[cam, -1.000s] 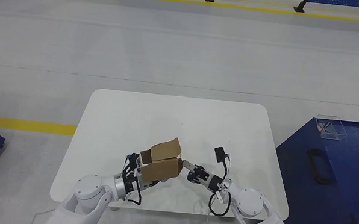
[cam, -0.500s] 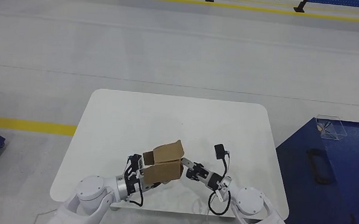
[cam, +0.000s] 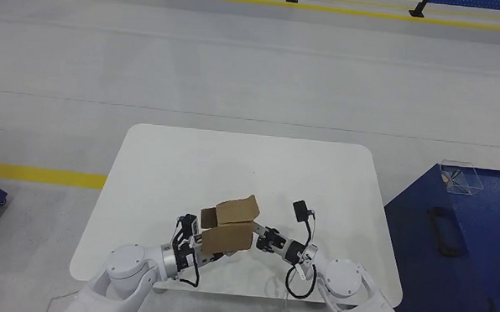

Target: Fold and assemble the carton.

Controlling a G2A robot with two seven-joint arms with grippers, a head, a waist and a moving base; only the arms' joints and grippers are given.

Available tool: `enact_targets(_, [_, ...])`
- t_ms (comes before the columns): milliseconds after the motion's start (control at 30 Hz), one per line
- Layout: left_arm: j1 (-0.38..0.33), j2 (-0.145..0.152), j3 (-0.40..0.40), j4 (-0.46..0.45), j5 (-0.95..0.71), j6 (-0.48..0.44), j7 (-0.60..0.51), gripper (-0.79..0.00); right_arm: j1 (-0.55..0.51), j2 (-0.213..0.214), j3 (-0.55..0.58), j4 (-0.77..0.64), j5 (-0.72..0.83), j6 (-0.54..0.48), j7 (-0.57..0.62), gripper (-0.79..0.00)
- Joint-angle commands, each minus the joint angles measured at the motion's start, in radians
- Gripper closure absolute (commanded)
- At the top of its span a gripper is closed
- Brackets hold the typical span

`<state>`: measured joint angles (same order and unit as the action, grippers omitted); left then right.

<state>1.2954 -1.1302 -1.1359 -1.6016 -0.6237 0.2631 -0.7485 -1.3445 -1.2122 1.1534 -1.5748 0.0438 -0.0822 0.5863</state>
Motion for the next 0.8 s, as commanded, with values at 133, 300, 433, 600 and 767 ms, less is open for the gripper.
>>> enact_targets(133, [-0.007, -0.001, 0.001, 0.004, -0.002, 0.001, -0.002, 0.000, 0.012, -0.002, -0.012, 0.006, -0.004, 0.003, -0.003, -0.785])
enact_targets(300, [-0.011, -0.001, -0.001, 0.011, -0.007, 0.002, -0.008, 0.000, 0.011, -0.001, 0.007, 0.004, 0.016, -0.012, -0.013, -0.785])
enact_targets(433, [-0.015, 0.000, -0.005, 0.014, -0.008, 0.005, -0.010, 0.000, -0.006, 0.007, 0.045, 0.008, 0.027, -0.001, -0.010, -0.785])
enact_targets(600, [-0.020, 0.000, -0.003, 0.017, -0.009, 0.010, -0.015, 0.000, -0.010, 0.008, 0.035, 0.021, 0.025, 0.017, 0.031, -0.785])
enact_targets(767, [-0.033, -0.003, 0.018, 0.020, 0.004, 0.012, -0.015, 0.000, 0.008, 0.001, -0.003, 0.033, 0.026, 0.012, 0.021, -0.785])
